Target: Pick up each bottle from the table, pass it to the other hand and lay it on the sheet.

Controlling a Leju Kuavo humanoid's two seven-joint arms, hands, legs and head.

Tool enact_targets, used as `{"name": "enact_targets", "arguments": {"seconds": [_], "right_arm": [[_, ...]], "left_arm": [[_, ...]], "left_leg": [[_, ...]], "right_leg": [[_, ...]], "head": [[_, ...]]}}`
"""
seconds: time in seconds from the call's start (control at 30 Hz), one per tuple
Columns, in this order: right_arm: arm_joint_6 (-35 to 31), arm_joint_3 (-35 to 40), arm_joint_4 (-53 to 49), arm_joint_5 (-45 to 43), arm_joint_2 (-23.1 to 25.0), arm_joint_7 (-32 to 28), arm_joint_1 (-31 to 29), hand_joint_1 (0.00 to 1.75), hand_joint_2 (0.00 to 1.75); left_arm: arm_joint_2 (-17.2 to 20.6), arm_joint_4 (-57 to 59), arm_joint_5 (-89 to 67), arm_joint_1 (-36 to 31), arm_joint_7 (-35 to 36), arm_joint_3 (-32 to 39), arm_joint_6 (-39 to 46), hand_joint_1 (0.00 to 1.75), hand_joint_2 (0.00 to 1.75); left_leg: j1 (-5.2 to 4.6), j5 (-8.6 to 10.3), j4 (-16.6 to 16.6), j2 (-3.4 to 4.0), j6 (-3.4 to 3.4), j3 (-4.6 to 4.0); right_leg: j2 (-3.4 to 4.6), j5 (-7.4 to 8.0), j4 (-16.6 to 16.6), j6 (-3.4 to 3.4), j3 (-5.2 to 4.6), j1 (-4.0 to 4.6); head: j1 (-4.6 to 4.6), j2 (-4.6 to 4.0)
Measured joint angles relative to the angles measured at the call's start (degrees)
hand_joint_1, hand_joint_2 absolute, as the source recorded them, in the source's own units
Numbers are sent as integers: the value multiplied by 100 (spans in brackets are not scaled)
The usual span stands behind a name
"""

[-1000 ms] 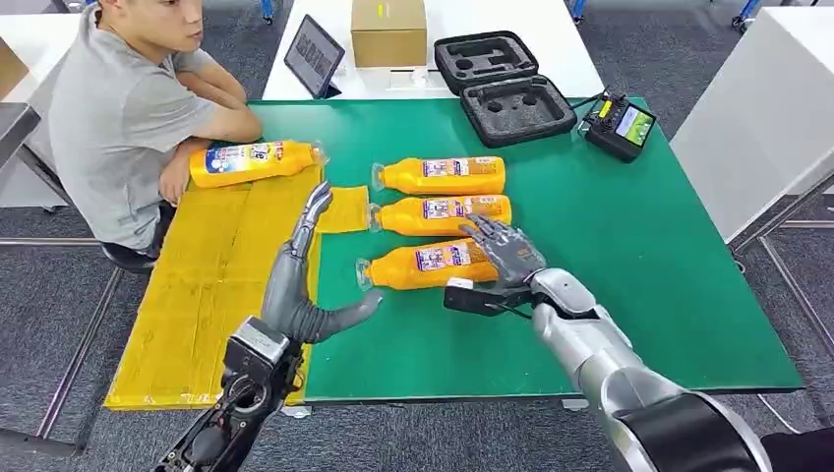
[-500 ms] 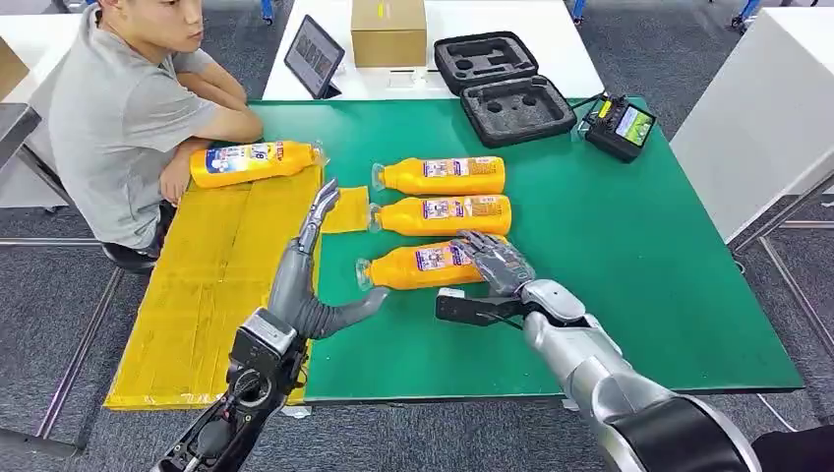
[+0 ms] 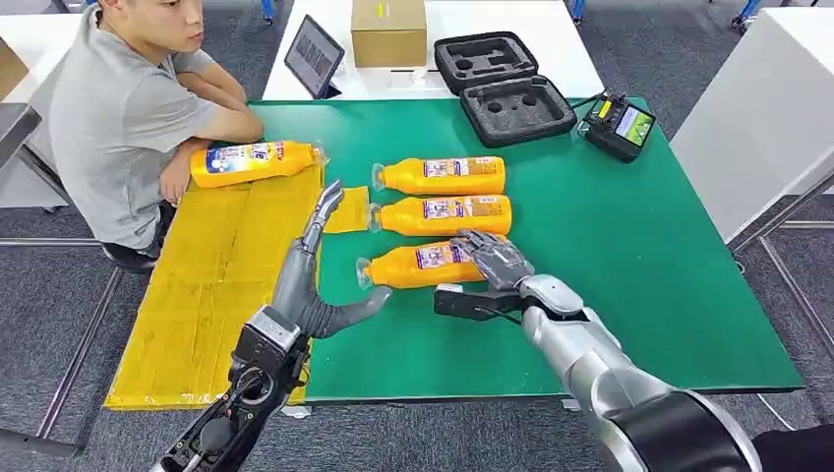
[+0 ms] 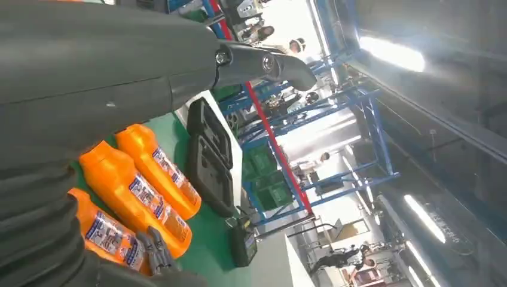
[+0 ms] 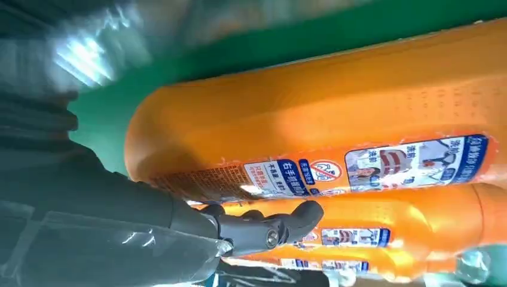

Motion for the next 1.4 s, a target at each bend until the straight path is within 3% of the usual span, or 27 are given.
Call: {"name": "enact_targets", "arguments": {"seconds": [0.27,0.73,1.13,1.4], "right_arm": [[598,44,2,-157,66,-17,-148,0,175],[1376,122,-35,-566,302,-1226,-155,0,175],[1232,494,-188,-748,466,-1532,-92,0,175],[666,728,-186,-651,439,-955,-92,0,175]], "left_arm": [[-13,0,-100,-22,0,-2,116,0,175],[-13,-2,-295,-63,0,0,269,0,175],[-13,-2,-330,-58,0,20,365,0,175],[-13,-4,-308,17,0,50,358,0,175]], "left_leg": [[0,0,0,1,0,9],[2,0,-1,0,-1,10],[1,0,-1,0,-1,1],[1,0,0,0,-1,1]], "right_leg": [[1,0,0,0,8,0],[3,0,1,0,10,1],[1,0,1,0,4,0],[1,0,1,0,3,0]], "head": [[0,0],[0,0],[0,0],[0,0]]}}
